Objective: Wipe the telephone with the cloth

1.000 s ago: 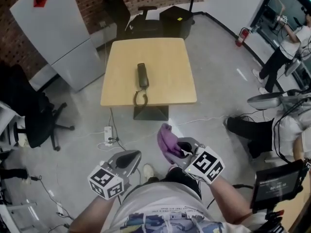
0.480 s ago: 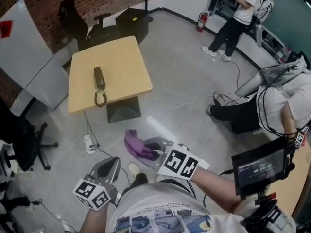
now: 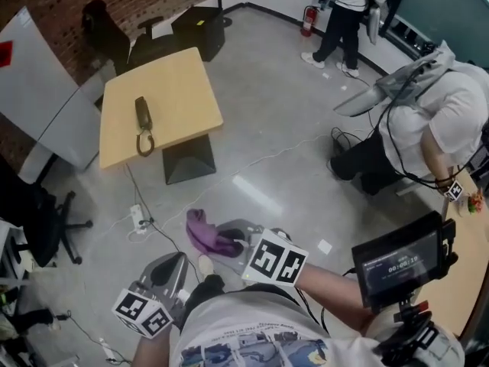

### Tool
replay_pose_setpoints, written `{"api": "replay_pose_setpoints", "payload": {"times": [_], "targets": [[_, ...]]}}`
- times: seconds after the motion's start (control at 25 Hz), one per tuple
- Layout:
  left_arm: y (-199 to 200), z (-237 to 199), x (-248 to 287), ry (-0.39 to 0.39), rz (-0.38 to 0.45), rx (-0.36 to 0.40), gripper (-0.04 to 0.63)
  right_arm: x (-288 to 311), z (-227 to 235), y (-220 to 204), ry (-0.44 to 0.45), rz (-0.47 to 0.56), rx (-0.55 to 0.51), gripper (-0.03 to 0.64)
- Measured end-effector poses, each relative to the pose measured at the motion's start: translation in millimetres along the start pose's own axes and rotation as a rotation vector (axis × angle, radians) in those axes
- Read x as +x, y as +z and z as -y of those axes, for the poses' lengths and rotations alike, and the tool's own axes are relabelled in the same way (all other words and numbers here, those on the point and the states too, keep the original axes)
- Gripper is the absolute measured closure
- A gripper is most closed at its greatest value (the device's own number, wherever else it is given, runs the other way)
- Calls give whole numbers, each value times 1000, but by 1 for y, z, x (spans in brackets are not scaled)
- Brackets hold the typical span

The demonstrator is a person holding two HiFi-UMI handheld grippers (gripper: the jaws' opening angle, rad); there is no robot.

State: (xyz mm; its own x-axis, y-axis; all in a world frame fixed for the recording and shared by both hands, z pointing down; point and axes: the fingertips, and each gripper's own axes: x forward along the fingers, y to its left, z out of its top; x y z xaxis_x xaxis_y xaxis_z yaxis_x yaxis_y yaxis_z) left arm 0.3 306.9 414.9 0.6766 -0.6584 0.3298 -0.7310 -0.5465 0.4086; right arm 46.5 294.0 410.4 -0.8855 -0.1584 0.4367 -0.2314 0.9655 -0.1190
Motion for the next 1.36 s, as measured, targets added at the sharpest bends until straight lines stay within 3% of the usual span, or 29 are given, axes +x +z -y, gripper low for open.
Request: {"api": "replay_pose_setpoints", "payload": {"times": [0.4,1.04,1.36], "targets": [[20,-24,6,-61,3,60,591,14,12,13,-65,-3,-7,511],[39,-66,7,-116,-37,39,591,39,35,48,-122,-54,-12,511],[13,-83,-16,-152,-62,50,591,66,7,39,-148,-48,16,511]]}}
